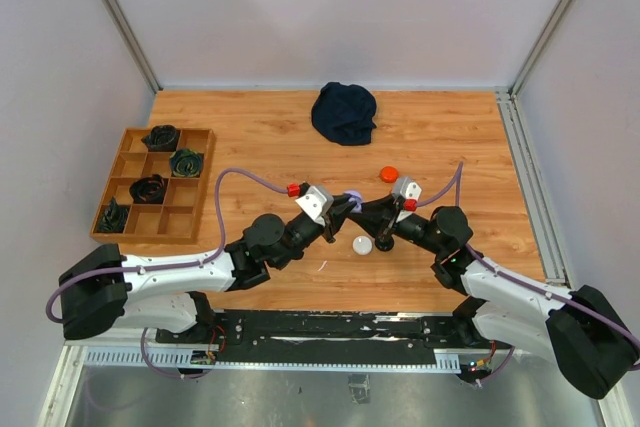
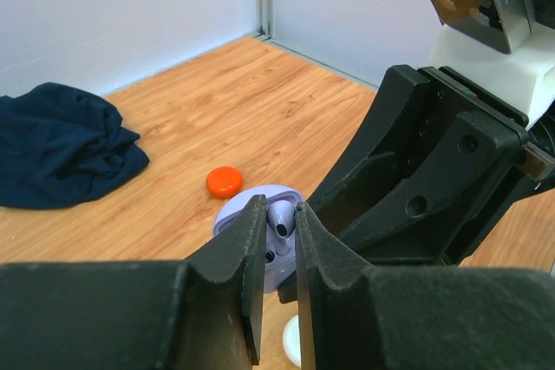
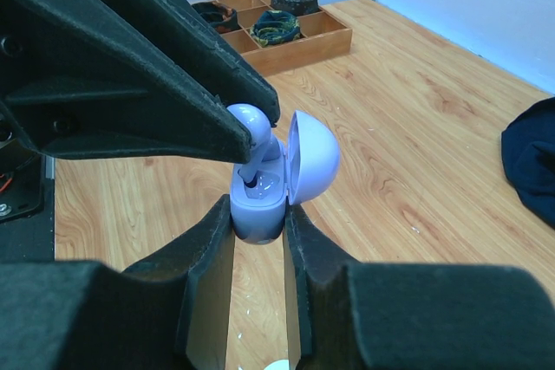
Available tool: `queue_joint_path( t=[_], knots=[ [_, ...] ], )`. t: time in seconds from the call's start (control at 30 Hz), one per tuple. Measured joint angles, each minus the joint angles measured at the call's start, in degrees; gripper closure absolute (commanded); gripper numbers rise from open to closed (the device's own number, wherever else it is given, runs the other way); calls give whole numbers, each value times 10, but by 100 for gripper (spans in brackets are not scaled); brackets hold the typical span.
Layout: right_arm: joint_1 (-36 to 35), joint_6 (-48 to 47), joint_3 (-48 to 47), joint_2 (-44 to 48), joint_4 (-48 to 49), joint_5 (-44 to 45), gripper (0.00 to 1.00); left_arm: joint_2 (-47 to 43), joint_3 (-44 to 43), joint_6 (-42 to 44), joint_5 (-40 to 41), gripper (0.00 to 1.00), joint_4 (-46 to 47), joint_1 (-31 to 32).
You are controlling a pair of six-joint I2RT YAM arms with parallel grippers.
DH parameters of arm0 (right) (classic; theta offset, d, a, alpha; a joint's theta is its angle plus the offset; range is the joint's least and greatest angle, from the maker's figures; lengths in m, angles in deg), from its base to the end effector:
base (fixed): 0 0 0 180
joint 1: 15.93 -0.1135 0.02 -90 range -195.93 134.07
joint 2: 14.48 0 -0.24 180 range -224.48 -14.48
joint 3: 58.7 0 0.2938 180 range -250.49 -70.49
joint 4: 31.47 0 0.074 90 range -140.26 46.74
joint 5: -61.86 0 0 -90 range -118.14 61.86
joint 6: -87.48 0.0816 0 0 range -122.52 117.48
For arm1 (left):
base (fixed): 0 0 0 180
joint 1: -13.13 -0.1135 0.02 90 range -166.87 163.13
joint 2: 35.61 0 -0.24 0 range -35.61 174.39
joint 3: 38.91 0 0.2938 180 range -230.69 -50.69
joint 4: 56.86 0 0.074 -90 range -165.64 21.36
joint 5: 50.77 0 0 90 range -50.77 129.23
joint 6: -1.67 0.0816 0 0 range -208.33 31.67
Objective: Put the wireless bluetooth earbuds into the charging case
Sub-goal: Place the earbud in the charging case.
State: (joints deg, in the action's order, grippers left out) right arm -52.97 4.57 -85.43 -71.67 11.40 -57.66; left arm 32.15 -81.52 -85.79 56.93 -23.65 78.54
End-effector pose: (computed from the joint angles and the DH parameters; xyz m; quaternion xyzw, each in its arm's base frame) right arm 0.2031 0.2037 0.1974 -0.3484 0.5340 0.4311 0.6385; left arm 0.1663 -0.3037 0.2321 0.2657 0.6022 -0.3030 0.6892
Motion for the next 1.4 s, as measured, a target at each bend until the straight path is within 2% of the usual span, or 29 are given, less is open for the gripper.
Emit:
queue_joint_path(
  t=[0.67,1.4],
  knots=[
    [0,0,4,0,0,0,94,1,3,-25,5,78,-1,0],
    [0,0,6,0,8,2,94,-26,12,-62,5,60,-37,0]
  ],
)
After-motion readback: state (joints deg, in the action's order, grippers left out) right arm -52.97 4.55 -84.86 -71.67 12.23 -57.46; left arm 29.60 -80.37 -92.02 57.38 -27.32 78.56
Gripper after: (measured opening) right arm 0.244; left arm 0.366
